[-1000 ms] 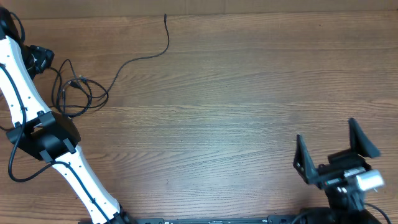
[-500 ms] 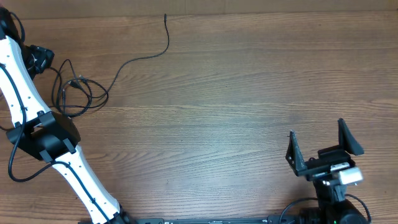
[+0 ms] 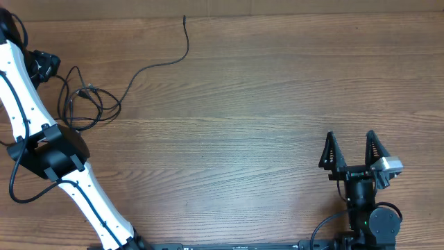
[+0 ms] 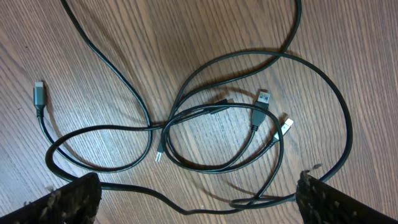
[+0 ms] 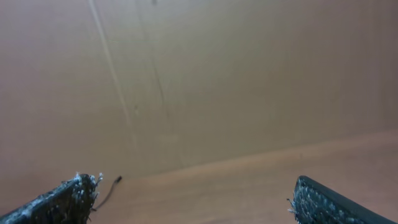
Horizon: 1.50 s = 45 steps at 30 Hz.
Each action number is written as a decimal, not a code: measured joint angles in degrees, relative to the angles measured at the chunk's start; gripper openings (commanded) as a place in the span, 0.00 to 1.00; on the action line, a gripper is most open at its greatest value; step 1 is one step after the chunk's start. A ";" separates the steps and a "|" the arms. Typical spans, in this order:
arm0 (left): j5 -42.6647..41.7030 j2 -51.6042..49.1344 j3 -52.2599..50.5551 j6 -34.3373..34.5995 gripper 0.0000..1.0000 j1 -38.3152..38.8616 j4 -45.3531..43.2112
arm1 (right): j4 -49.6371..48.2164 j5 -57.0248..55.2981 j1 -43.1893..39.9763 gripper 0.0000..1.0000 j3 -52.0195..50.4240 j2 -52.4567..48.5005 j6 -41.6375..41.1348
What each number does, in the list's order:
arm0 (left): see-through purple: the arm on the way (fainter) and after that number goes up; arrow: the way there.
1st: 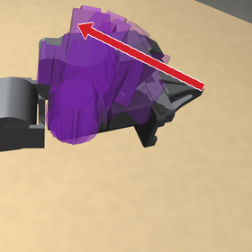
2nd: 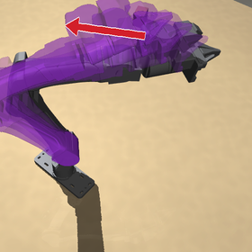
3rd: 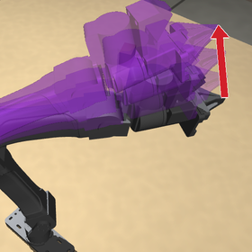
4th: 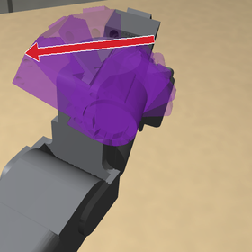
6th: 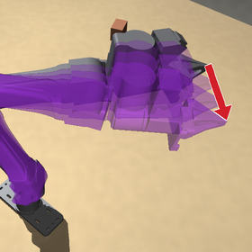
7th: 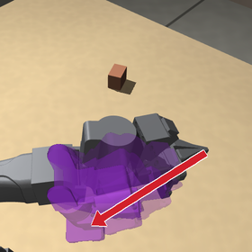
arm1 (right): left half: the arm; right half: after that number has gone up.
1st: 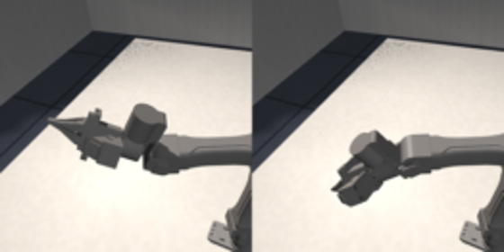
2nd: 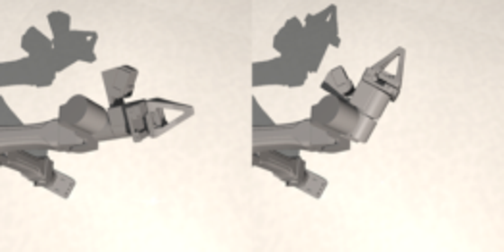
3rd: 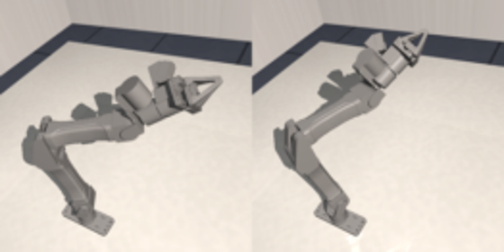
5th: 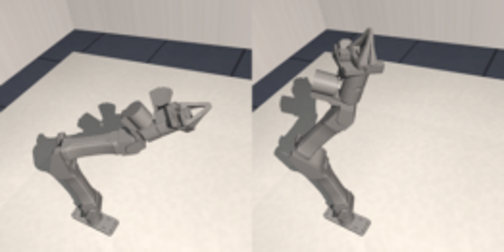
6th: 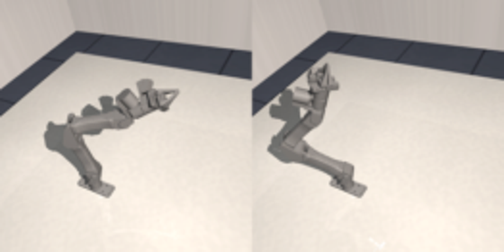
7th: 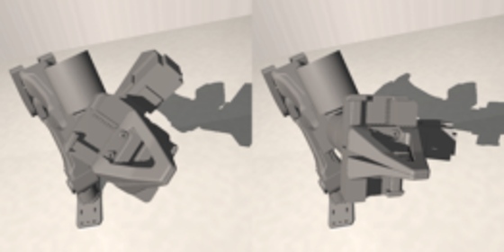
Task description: Untangle cables
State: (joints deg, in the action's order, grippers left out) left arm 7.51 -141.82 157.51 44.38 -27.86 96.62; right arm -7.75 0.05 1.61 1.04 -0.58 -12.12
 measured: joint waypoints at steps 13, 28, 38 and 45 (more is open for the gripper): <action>0.00 0.00 0.00 0.00 1.00 0.02 -0.02 | 5.57 -0.94 0.00 1.00 0.00 0.00 -1.16; 0.00 0.00 0.00 0.00 1.00 0.00 0.00 | 12.59 -0.94 0.00 1.00 0.00 -0.04 -1.18; 0.00 0.00 0.00 0.00 1.00 0.00 0.00 | 12.57 -0.92 0.00 1.00 0.00 -0.04 -1.20; 0.00 0.00 0.00 0.00 1.00 0.00 0.00 | 12.59 -0.92 0.00 1.00 0.00 -0.04 -1.18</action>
State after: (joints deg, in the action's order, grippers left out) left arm 7.51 -141.82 157.51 44.38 -27.86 96.62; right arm 4.84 -0.86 1.61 1.04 -0.62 -13.30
